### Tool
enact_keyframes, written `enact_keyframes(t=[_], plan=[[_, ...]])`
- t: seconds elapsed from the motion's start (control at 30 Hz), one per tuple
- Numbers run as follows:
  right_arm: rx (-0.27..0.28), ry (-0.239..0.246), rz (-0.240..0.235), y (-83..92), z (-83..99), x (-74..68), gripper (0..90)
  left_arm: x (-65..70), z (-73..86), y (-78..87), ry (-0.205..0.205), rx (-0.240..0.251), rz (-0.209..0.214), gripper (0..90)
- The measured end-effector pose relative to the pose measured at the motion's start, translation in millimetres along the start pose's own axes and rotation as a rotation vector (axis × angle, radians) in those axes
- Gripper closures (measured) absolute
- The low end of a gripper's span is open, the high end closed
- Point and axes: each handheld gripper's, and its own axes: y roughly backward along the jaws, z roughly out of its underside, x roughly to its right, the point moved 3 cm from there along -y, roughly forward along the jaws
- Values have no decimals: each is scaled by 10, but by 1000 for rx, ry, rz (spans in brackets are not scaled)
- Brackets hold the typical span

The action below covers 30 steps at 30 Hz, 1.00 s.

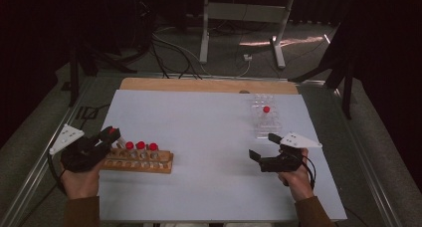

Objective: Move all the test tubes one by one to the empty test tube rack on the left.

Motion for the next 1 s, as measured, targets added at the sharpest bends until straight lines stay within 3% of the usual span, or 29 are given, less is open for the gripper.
enact_keyframes(t=[0.2, 0.37, 0.67, 1.0], plan=[[0, 1, 0, -2, -1, -7, 11, 25, -18, 122, -2, 19, 5, 703], [-1, 5, -4, -8, -1, -14, 11, 5, 9, 155, 6, 1, 0, 704], [-1, 7, -4, -8, -2, -13, 11, -33, 174, -11, 17, -63, 3, 703], [-3, 7, -7, -17, 2, -18, 11, -39, 273, -96, 10, -93, 10, 702]])
